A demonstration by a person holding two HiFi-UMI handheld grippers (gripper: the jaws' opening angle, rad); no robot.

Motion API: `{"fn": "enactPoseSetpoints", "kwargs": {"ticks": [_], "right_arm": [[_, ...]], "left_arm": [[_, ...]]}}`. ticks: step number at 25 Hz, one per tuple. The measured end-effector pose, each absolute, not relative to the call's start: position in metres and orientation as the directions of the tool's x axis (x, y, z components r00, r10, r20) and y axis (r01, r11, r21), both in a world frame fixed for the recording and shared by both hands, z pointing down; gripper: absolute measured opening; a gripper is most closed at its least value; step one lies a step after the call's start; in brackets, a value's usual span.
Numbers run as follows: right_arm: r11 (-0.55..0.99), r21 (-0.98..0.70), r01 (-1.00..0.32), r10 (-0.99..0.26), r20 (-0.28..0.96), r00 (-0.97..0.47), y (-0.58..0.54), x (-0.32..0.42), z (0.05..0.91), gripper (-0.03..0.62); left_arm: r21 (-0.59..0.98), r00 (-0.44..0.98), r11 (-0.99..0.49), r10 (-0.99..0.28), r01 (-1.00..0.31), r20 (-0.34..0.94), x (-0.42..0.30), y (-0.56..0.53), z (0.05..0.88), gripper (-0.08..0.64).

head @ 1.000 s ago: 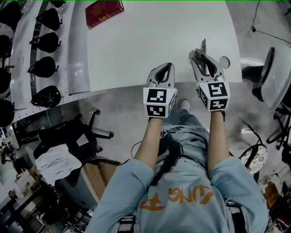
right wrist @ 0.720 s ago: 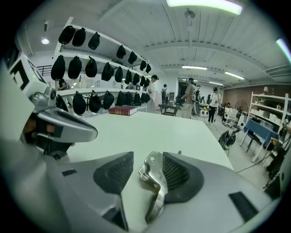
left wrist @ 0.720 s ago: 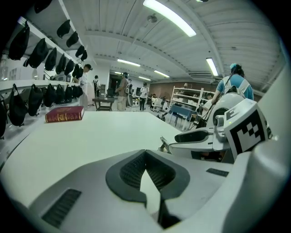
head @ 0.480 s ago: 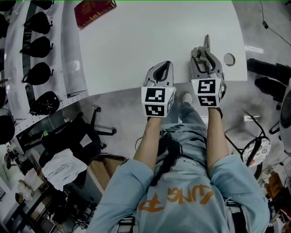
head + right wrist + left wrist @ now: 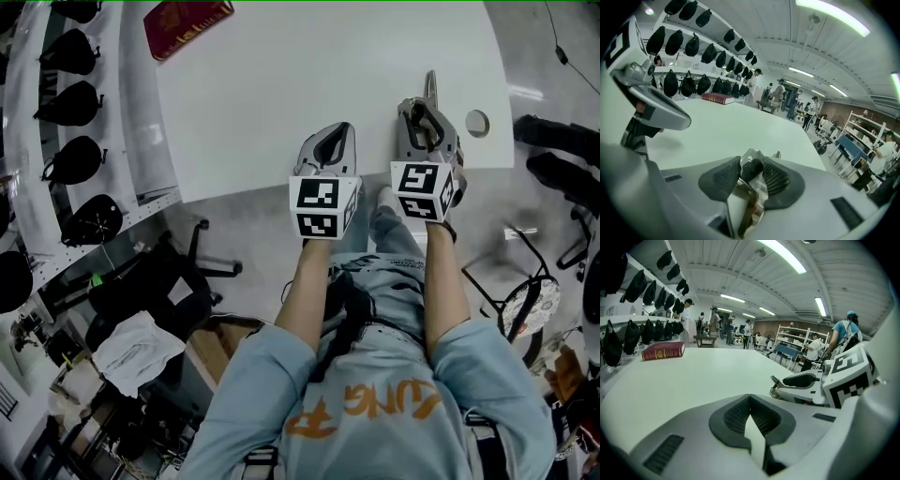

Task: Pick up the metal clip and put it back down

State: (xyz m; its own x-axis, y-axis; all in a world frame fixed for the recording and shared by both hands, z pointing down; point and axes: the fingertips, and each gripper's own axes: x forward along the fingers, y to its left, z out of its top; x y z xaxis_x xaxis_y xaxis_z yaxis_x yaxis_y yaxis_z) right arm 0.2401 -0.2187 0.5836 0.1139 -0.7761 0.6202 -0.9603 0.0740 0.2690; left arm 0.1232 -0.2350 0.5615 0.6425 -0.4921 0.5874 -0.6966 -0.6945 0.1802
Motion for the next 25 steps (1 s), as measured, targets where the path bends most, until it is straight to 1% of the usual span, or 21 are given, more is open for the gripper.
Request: {"fn": "enactPoseSetpoints", "kwargs": {"ticks": [3, 7, 11, 13, 14, 19, 25], "right_arm": [[0.06, 0.265, -0.962, -0.776, 0.619, 0.122, -0.218, 0.242, 0.582, 0.145], [0.023, 0.259, -0.966, -0.785, 0.603, 0.143, -0.215, 0.251, 0.572, 0.1], [-0.013, 0.23, -0.973, -0.791, 0.592, 0.15, -0.212, 0.259, 0.566, 0.073], [-0.031, 0.204, -0.978, -0.794, 0.59, 0.148, -0.21, 0.266, 0.562, 0.035], [-0.034, 0.186, -0.982, -0.793, 0.593, 0.14, -0.209, 0.268, 0.561, 0.03], [-0.048, 0.116, -0.992, -0.796, 0.596, 0.109, -0.202, 0.275, 0.554, 0.029], [-0.054, 0.097, -0.994, -0.838, 0.537, 0.098, -0.199, 0.286, 0.522, 0.029]], "left_arm": [[0.183, 0.647, -0.698, -0.488, -0.692, 0.586, 0.126, -0.232, 0.561, 0.021], [0.18, 0.653, -0.702, -0.494, -0.689, 0.574, 0.13, -0.229, 0.555, 0.021], [0.179, 0.654, -0.697, -0.506, -0.694, 0.562, 0.131, -0.226, 0.549, 0.021], [0.178, 0.654, -0.695, -0.513, -0.696, 0.556, 0.132, -0.224, 0.545, 0.021], [0.178, 0.654, -0.693, -0.517, -0.699, 0.553, 0.132, -0.223, 0.543, 0.021], [0.169, 0.647, -0.682, -0.542, -0.712, 0.536, 0.13, -0.219, 0.533, 0.021], [0.158, 0.641, -0.665, -0.585, -0.73, 0.496, 0.132, -0.221, 0.511, 0.021]]}}
